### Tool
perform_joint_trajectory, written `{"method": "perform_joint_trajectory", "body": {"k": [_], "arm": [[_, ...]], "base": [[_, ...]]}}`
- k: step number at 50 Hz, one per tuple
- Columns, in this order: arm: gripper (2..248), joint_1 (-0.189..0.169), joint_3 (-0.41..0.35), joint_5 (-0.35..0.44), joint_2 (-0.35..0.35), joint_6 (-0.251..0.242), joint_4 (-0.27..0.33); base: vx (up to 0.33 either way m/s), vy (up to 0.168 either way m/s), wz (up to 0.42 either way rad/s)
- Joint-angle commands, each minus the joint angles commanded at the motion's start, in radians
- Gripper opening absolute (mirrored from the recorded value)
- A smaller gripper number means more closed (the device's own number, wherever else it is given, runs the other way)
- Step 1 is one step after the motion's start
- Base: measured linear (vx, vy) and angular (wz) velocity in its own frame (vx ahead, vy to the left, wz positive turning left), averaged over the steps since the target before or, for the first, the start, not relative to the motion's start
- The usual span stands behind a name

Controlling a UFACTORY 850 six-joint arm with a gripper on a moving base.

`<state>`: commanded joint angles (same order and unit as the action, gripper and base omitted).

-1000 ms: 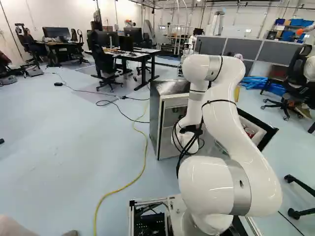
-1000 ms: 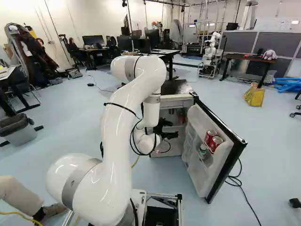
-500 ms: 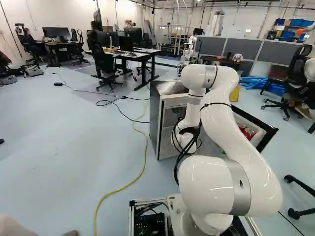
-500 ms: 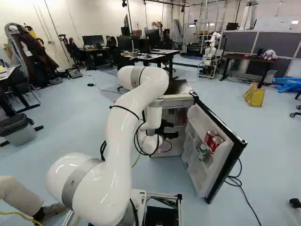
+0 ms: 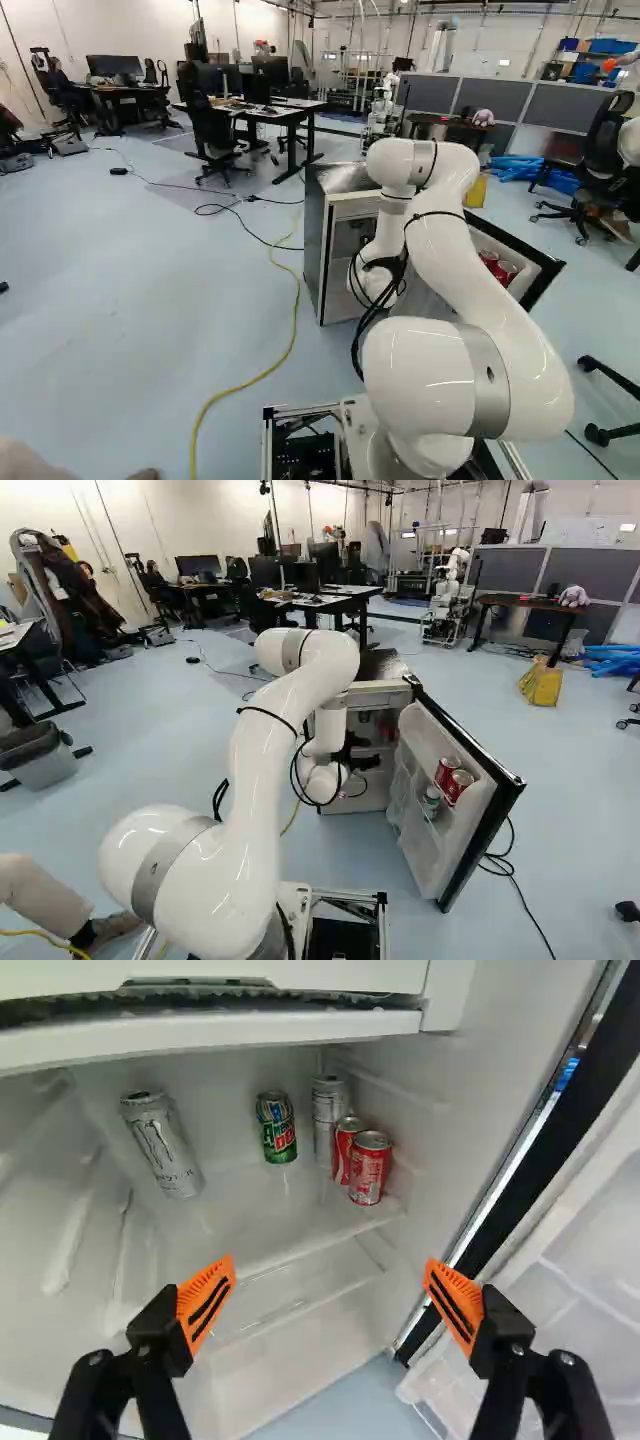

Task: Grab a drink from the fridge

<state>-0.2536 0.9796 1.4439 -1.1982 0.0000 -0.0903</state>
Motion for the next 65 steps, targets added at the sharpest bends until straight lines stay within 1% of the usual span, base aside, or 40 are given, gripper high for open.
{"method": "perform_joint_trajectory", "body": {"k": [36,65], "arm": [[247,-0.001,0.157,0.0,-0.078,0.0,0.0],[247,0.006,0.256,-0.006,-0.129,0.0,0.0]], "base": [[0.0,0.0,0.0],[0.0,0.0,0.0]]}}
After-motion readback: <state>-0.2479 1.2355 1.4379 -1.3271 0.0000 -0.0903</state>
